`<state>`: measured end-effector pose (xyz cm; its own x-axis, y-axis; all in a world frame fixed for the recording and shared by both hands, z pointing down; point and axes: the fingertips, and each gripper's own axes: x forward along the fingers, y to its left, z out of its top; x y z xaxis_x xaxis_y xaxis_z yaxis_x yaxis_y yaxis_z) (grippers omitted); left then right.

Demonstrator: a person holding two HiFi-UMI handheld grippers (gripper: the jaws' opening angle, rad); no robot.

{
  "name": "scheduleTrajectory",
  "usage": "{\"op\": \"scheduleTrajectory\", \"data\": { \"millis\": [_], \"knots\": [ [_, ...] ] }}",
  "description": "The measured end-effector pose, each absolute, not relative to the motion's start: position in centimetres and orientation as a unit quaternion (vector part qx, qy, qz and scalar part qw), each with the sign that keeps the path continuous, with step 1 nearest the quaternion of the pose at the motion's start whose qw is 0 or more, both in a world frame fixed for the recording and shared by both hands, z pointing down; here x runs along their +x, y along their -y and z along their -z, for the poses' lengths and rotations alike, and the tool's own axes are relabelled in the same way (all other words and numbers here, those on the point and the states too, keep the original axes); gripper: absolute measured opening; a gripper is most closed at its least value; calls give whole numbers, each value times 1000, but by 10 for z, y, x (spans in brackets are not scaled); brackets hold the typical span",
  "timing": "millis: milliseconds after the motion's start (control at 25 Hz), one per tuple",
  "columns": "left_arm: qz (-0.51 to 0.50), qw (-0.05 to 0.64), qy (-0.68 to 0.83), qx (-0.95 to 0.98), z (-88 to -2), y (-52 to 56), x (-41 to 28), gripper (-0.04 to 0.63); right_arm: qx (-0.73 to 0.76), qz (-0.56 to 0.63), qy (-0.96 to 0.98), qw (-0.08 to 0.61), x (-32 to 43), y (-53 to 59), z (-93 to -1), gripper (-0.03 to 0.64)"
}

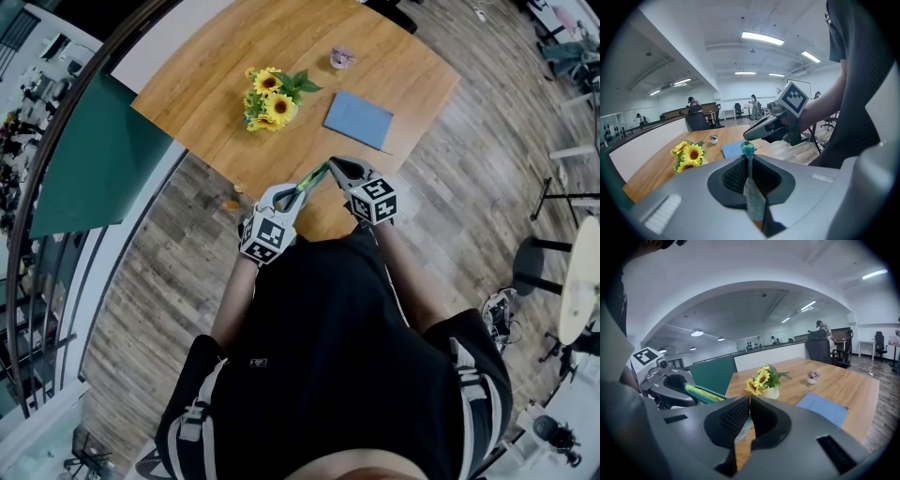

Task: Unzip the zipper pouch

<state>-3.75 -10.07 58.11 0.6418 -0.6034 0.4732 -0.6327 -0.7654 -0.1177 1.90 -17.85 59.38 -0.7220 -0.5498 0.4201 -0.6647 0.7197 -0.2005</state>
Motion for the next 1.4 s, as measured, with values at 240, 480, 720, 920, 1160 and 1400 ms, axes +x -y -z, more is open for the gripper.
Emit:
{"op": "scheduleTrajectory", "data": {
  "millis": [240,480,720,920,1160,1400],
  "knots": [
    [-243,31,344,907,-578,98,-43,14,343,-174,907,171,26,182,-597,9],
    [-238,35,345,907,-577,98,-48,14,352,-181,902,170,32,185,-601,9],
    [-239,33,338,910,-577,96,-45,14,356,-178,900,176,34,185,-605,11],
    [-235,30,330,914,-574,91,-44,14,369,-181,894,178,44,188,-606,9],
    [-237,29,326,915,-574,88,-41,14,372,-193,891,174,52,188,-611,12],
    [-243,28,321,915,-575,85,-39,14,373,-195,890,174,54,185,-615,12]
  ]
}}
